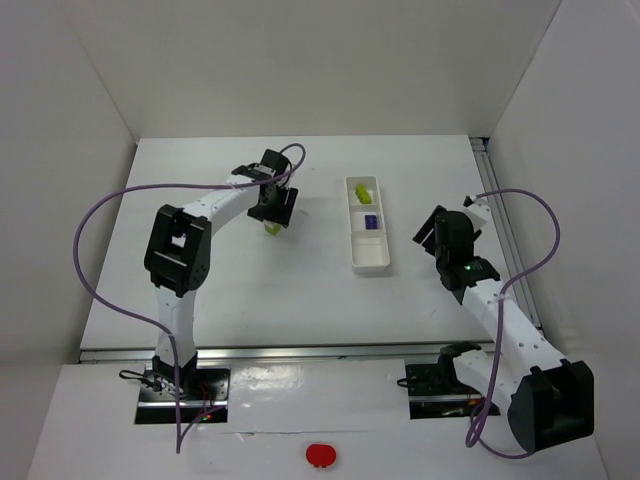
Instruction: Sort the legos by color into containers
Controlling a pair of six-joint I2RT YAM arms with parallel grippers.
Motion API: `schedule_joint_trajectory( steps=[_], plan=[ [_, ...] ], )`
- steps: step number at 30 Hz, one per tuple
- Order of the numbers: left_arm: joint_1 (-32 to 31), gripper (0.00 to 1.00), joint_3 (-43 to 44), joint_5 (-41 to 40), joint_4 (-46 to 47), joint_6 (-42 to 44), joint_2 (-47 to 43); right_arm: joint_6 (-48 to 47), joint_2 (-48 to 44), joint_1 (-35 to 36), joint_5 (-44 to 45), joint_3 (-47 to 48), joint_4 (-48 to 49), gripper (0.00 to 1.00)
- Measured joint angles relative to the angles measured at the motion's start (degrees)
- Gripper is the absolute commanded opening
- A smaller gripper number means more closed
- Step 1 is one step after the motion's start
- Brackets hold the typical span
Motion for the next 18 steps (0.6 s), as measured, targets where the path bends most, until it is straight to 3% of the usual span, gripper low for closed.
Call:
schedule_joint_trajectory(
  steps=[4,5,13,18],
  plan=[
    [0.0,0.59,-0.4,0.0,0.5,-0.3,0.0,0.0,0.0,0.0,-0.2,0.0,0.0,0.73],
    [0.0,0.48,-0.4,0.0,0.6,-0.3,0.0,0.0,0.0,0.0,-0.3,0.0,0.0,0.73],
    [0.0,0.00,-0.1,0.8,0.5,-0.2,0.0,-0.4,0.6,0.0,-0.4,0.0,0.1,0.73],
    [1.1,0.00,0.5,11.0,-0.5,0.2,-2.9,-3.7,2.6,-0.2,-9.9,0.9,2.4,0.74]
  ],
)
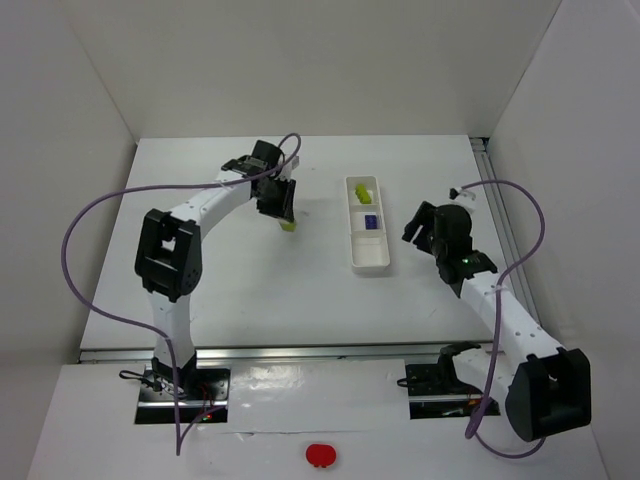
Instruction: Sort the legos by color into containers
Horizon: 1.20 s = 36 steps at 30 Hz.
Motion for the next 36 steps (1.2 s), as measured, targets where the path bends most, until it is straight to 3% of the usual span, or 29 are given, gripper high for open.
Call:
schedule_joint_trajectory(
  steps=[4,8,12,19,29,32,36],
  plan=[
    [3.1,0.00,0.9,17.7,1.4,0.1,-5.0,-4.5,4.7,-0.1,-18.0,5.6,2.8,0.83],
    [6.1,0.00,2.5,35.7,6.7,-0.5,-8.0,-8.0,10.5,-0.1,-38.9,14.2,6.6,0.83],
    [6.2,0.00,1.8,49.8,14.2,-3.7,-8.8,-6.5,14.6,-0.1,-57.4,16.8,16.7,0.83],
    [5.4,0.00,-2.8,62.2,26.8,-12.4,-8.8,-5.5,20.4,1.0,-67.7,19.1,20.3,0.86],
    [5.4,0.00,-3.5,66.5,33.0,-16.8,-8.8,0.1,26.7,2.7,-71.8,20.9,30.4,0.83],
    [5.1,0.00,-3.5,66.6,33.0,-16.8,-8.9,2.8,28.2,3.6,-72.3,20.9,34.2,0.74],
    [5.1,0.00,-3.5,67.2,33.0,-16.8,-9.0,4.9,29.7,4.8,-72.1,21.4,36.9,0.34]
  ],
)
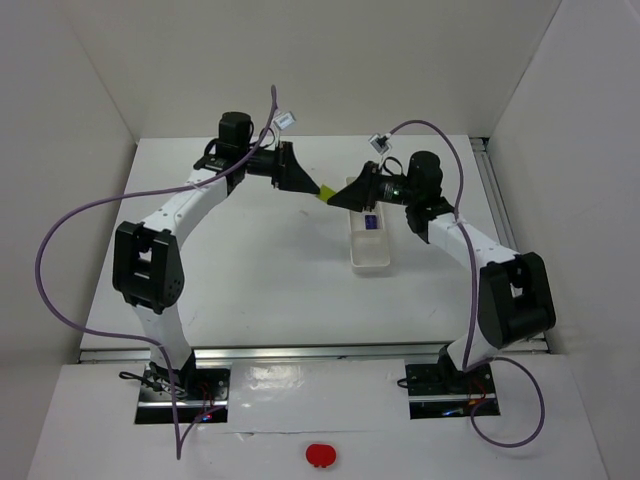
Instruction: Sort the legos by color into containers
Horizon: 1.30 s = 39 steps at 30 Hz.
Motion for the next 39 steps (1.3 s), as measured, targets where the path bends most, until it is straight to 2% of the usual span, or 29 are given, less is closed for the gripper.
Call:
schedule_joint_trajectory(
  steps=[1,3,16,27,39],
  plan=[
    [0.1,0.00,0.0,0.2,0.0,0.3,-0.2,0.9,0.2,0.0,-0.2,0.0,0.3,0.13],
    [0.4,0.00,0.0,-0.2,0.2,1.1,-0.7,2.1,0.5,-0.2,-0.9,0.0,0.4,0.01],
    [0.5,0.00,0.0,-1.2,-1.6,2.2,-0.9,1.4,-4.2,0.6,5.3,-4.3,0.3,0.00],
    [0.8,0.00,0.0,-2.8,-5.2,4.7,-0.9,-2.4,-5.0,0.7,9.4,-4.4,-5.4,0.00],
    [4.6,0.00,0.0,-13.9,-13.6,7.7,-0.9,-4.3,-3.0,0.9,11.0,-5.9,-7.7,0.00]
  ],
)
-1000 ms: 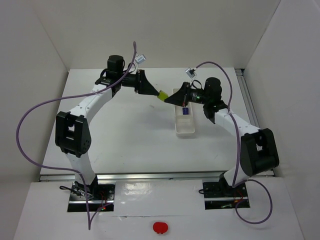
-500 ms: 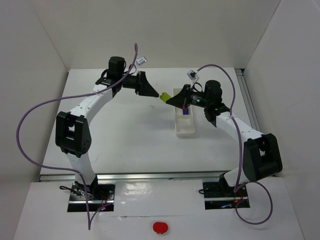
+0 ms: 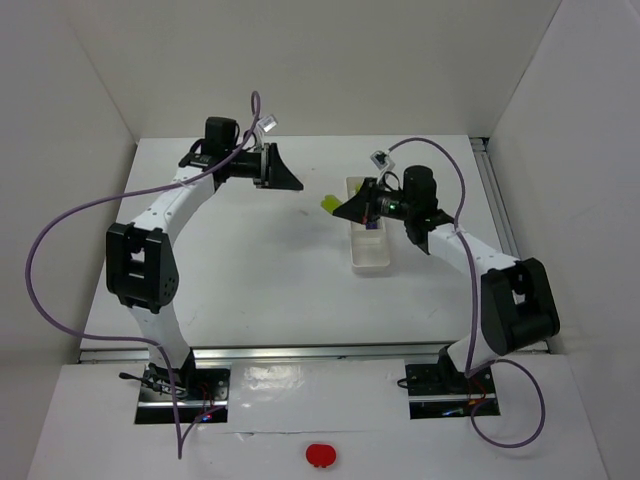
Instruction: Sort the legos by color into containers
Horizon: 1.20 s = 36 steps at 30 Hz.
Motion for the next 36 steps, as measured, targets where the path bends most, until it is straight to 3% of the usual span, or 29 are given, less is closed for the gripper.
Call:
schedule_joint_trajectory(
  steps=[8,14,22,26,27,31,36],
  plan=[
    [-2.1,0.00,3.7,-11.4,-9.0,3.1,0.4,-1.5,2.3,2.1,8.0,0.0,-5.3,0.00],
    [-6.4,0.00,9.1,-20.0,-13.1,4.3,0.7,-6.0,2.1,2.9,17.1,3.3,-15.5,0.00],
    [-6.5,0.00,9.8,-32.4,-15.5,2.7,0.9,-8.6,11.8,11.7,19.7,8.5,-18.4,0.00],
    [-6.4,0.00,9.7,-38.8,-17.2,2.5,0.9,-8.5,17.0,14.2,21.7,9.1,-20.5,0.20],
    [-6.4,0.00,9.6,-40.1,-17.4,2.4,0.9,-8.3,17.7,14.3,22.1,9.3,-21.0,0.39],
    [-6.4,0.00,8.6,-43.5,-18.1,1.5,0.9,-8.3,18.2,14.3,23.7,10.7,-22.8,0.72],
    [-8.4,0.00,9.9,-45.4,-19.6,1.5,2.4,-9.4,12.4,14.3,30.4,10.9,-25.3,0.67]
  ],
)
